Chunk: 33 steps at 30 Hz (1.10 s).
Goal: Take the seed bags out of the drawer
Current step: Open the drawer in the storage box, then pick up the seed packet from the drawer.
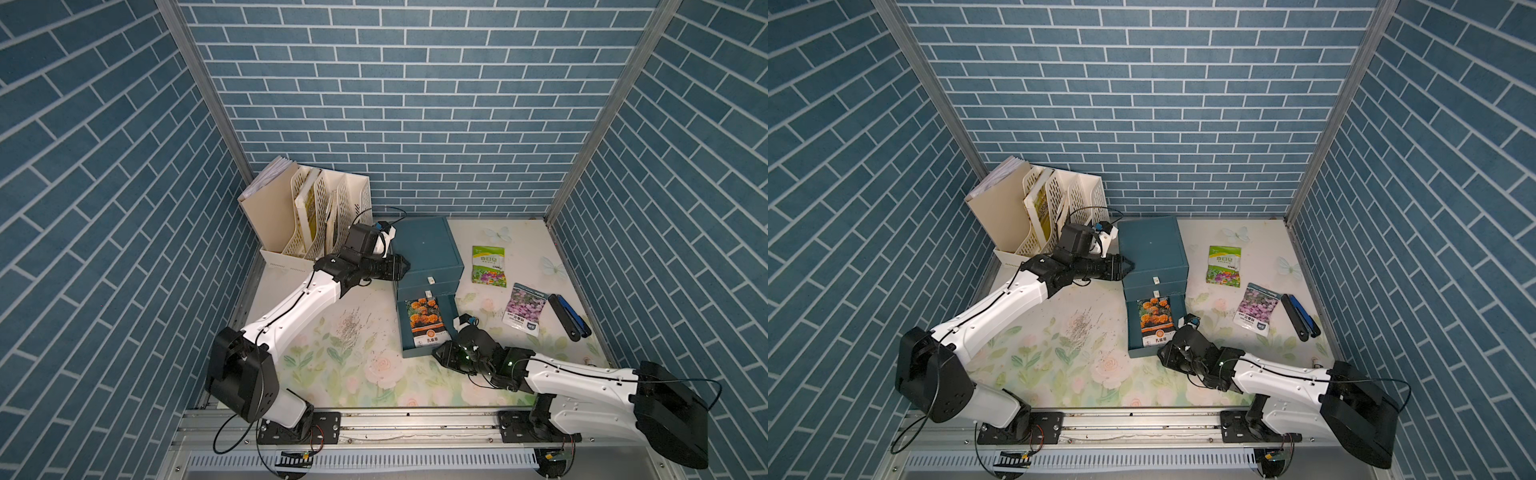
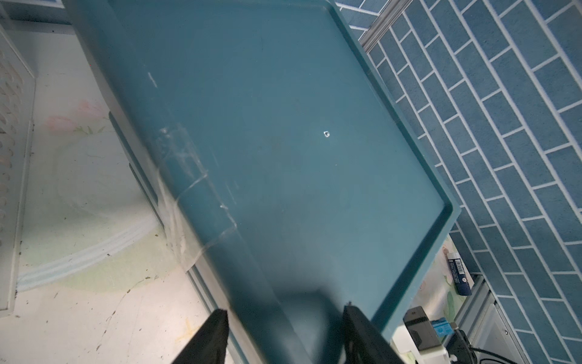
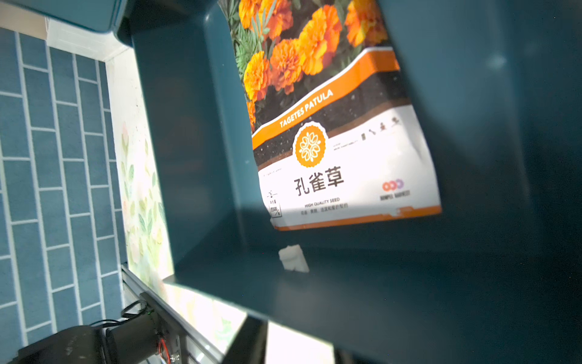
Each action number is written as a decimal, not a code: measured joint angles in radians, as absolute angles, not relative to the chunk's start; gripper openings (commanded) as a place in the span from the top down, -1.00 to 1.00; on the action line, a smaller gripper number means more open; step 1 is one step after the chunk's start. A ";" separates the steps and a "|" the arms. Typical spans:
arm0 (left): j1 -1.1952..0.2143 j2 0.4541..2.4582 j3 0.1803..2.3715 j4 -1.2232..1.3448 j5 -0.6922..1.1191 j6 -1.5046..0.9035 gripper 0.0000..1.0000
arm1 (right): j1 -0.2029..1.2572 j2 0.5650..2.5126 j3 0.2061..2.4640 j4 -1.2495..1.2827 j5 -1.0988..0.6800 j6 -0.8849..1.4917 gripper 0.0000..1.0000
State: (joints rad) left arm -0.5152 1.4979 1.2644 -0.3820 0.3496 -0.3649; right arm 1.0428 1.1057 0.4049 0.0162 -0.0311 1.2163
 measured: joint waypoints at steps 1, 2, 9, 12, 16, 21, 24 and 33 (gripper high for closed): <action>-0.515 1.498 1.264 -0.382 0.350 -0.365 -0.23 | 1.043 1.091 0.414 -0.002 -0.030 1.217 0.06; -0.515 1.498 1.264 -0.382 0.350 -0.364 -0.23 | 1.044 1.076 0.424 -0.019 -0.030 1.217 0.02; -0.515 1.498 1.264 -0.382 0.350 -0.364 -0.23 | 1.044 1.009 0.552 -0.170 -0.015 1.192 -0.22; -0.515 1.498 1.264 -0.382 0.350 -0.363 -0.23 | 1.025 1.018 0.616 -0.220 -0.013 1.157 -0.26; -0.515 1.498 1.264 -0.382 0.350 -0.362 -0.23 | 0.965 1.071 0.692 -0.279 -0.016 1.096 -0.28; -0.515 1.498 1.264 -0.382 0.350 -0.362 -0.23 | 0.901 1.190 0.797 -0.360 -0.015 0.996 -0.30; -0.515 1.498 1.264 -0.382 0.351 -0.361 -0.23 | 0.879 1.275 0.851 -0.385 -0.015 0.933 -0.30; -0.515 1.498 1.264 -0.382 0.352 -0.361 -0.23 | 0.873 1.437 0.904 -0.402 0.004 0.820 -0.24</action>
State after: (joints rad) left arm -0.5152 1.4979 1.2644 -0.3820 0.3515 -0.3614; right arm 0.8730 1.4372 0.9043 -0.4015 0.0040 0.8196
